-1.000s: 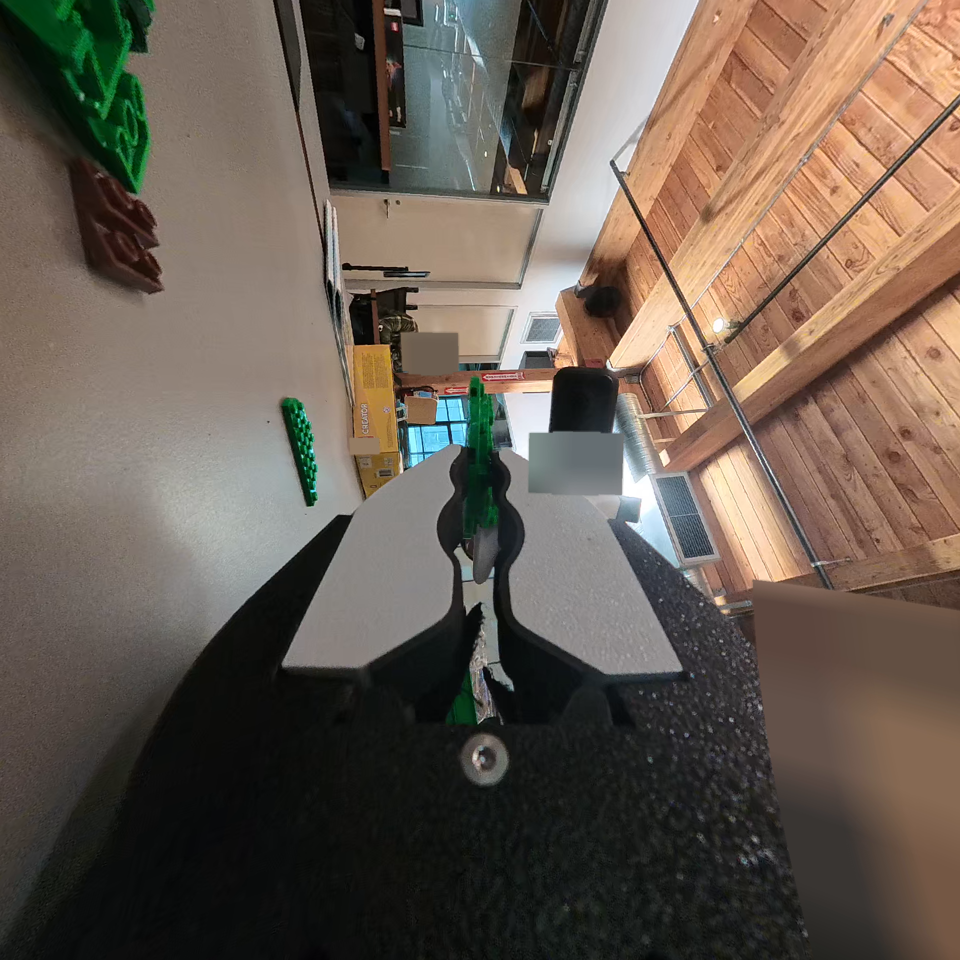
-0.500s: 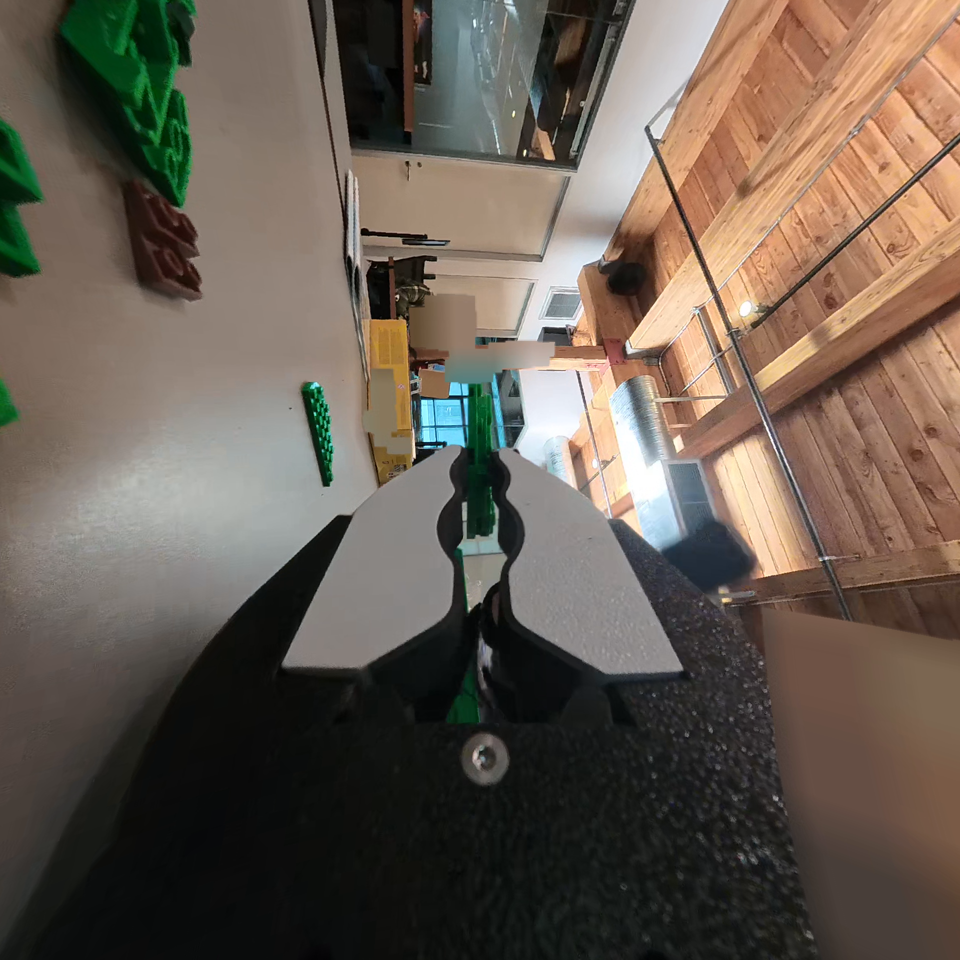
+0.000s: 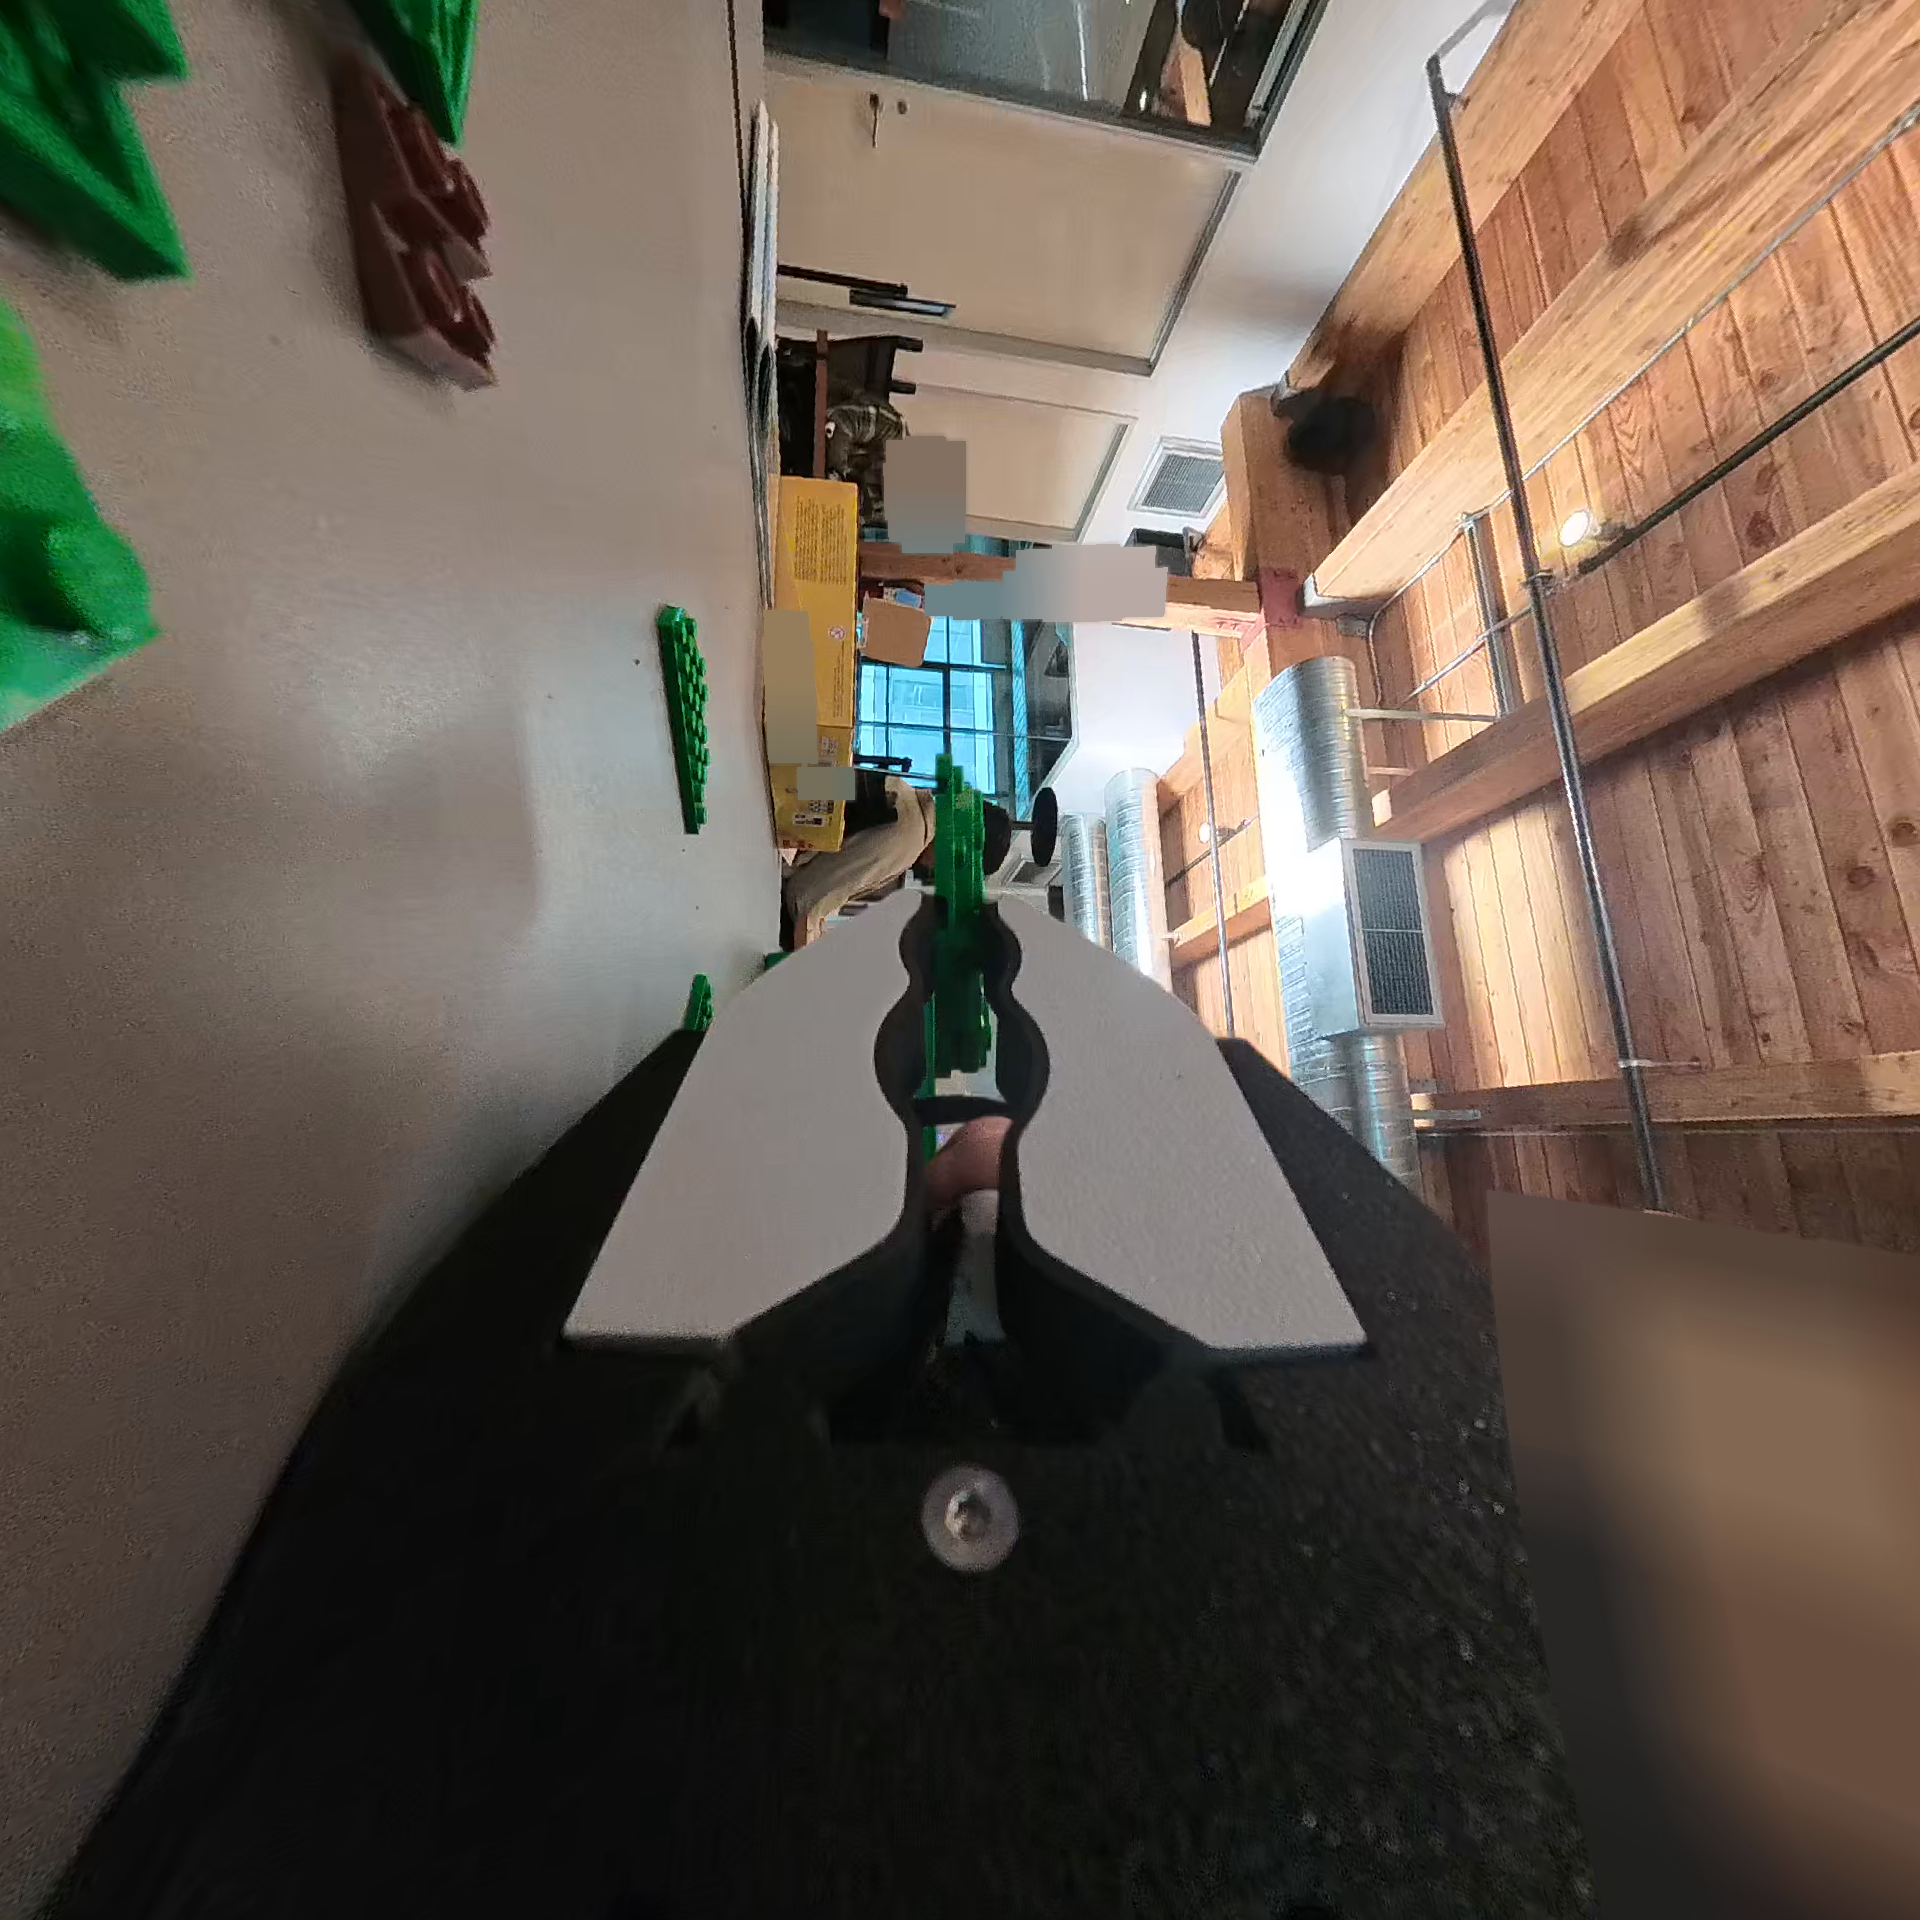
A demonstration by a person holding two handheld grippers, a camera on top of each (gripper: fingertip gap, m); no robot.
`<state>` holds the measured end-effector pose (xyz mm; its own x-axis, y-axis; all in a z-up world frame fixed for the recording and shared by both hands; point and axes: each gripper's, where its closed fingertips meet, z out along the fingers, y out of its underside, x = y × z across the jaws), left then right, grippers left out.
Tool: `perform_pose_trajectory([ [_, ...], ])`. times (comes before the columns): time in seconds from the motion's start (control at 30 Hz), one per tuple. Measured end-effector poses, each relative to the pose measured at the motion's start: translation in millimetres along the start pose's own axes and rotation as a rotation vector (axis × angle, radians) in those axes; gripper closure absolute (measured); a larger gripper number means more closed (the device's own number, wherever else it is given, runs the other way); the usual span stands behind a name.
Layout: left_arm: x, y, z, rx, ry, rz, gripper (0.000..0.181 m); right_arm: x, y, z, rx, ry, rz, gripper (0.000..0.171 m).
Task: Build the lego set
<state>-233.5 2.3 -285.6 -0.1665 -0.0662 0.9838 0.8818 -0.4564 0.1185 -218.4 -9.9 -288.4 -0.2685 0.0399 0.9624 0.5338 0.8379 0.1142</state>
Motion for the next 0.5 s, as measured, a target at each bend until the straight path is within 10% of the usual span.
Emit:
perform_pose_trajectory([
  [0.5,-0.4,6.7,-0.3,-0.048,-0.006,-0.020,0.174,2.9,2.0,3.5,-0.005,0.094,-0.069,0.161],
])
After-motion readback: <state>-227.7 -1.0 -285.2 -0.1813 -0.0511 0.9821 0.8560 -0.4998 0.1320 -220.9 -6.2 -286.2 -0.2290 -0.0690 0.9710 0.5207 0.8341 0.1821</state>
